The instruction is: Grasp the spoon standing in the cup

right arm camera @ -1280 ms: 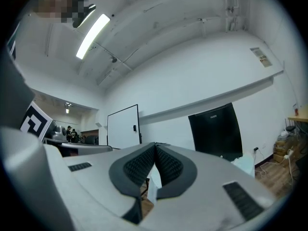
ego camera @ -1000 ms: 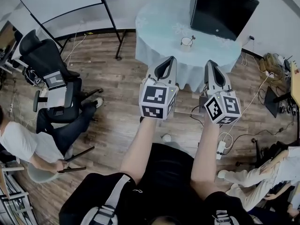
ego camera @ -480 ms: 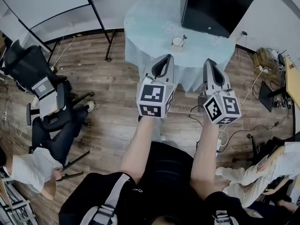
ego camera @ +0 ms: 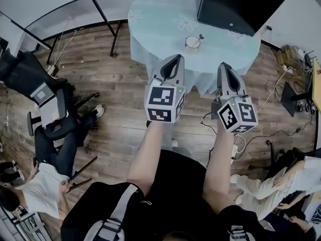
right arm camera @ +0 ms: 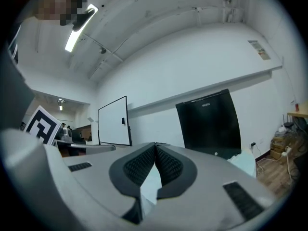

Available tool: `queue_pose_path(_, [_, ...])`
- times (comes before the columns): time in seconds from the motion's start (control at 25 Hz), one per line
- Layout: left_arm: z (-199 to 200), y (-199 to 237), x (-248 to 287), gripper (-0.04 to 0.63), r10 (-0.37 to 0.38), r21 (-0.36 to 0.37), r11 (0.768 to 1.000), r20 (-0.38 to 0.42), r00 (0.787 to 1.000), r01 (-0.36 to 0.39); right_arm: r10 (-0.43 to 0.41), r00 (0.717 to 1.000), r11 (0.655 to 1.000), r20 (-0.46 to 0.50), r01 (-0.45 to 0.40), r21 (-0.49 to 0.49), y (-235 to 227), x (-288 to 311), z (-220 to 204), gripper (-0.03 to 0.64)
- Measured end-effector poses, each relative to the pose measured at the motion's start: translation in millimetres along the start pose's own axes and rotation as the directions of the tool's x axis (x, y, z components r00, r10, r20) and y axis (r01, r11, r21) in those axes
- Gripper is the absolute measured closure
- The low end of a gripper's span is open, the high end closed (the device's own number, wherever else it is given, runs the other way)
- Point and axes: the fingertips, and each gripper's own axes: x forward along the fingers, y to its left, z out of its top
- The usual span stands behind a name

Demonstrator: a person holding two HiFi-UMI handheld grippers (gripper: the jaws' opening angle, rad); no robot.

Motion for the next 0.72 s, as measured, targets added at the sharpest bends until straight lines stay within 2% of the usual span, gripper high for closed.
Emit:
queue_pose_path(0.24, [-9.6,22.4,48.5,0.594,0.015,-0.008,1.000,-0.050,0.999,-0.016,0.006,1.000,0.999,-0.010,-0.006,0.047,-26.3,43.7,-12.1,0.617])
queue_pose_path(0.52, [-23.8,37.9,99.3,0.594,-0.015,-0.020,1.000,-0.094,0.995,0.013,0.013,0.999,0.998,-0.038,-0.011,0.063,-43.3,90.2,-28.2,0.615])
queue_pose_path(0.72, [-37.2,46.0,130.9,0.594,-0.032,-0.041,0.999,-0.126,0.992,0.027,0.004,0.995,0.996,-0.095,0.005,0.088,-58.9,114.1,-52.0,0.615])
